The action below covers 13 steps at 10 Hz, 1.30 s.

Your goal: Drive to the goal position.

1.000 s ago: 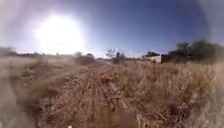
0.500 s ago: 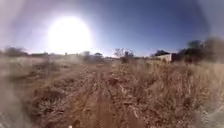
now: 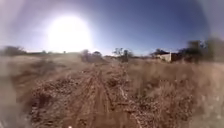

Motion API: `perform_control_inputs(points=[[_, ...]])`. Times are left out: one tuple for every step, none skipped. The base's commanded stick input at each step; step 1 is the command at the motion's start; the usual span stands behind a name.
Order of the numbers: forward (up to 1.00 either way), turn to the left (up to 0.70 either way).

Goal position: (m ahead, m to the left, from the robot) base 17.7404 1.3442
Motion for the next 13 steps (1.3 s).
perform_control_inputs(points=[[0.5, 0.0], [0.5, 0.0], [0.5, 0.07], [0.5, 0.45], [0.5, 0.5], [0.5, 0.5], [0.5, 0.5], [0.5, 0.5], [0.5, 0.5], [0.5, 0.48], [0.5, 0.02], [0.5, 0.0], [0.5, 0.0]])
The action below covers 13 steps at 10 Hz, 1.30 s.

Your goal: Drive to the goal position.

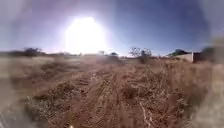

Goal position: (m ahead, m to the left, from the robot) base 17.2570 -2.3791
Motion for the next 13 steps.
perform_control_inputs(points=[[0.5, 0.0], [0.5, 0.0], [0.5, 0.0], [0.5, 0.0], [0.5, 0.0], [0.5, 0.0], [0.5, 0.0], [0.5, 0.0], [0.5, 0.0], [0.5, 0.0], [0.5, 0.0], [0.5, 0.0], [0.5, 0.0]])
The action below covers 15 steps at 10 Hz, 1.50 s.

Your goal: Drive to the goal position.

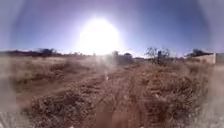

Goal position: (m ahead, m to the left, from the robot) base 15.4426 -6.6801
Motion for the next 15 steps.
perform_control_inputs(points=[[0.5, 0.0], [0.5, 0.0], [0.5, 0.0], [0.5, 0.0], [0.5, 0.0], [0.5, 0.0], [0.5, 0.0], [0.5, 0.0], [0.5, -0.04], [0.5, -0.5], [0.5, -0.5], [0.5, -0.5], [0.5, -0.5], [0.5, -0.5], [0.5, -0.5]])
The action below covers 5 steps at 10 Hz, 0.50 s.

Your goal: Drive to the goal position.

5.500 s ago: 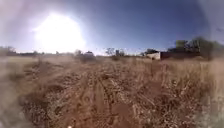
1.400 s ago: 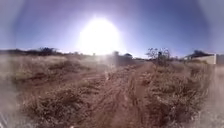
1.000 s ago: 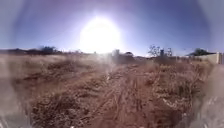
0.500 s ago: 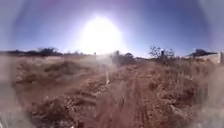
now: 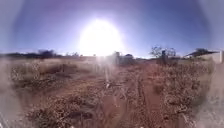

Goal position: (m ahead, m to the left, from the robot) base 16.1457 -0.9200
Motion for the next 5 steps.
perform_control_inputs(points=[[0.5, -0.5], [0.5, -0.5], [0.5, 0.0], [0.5, 0.0], [0.5, 0.0]])
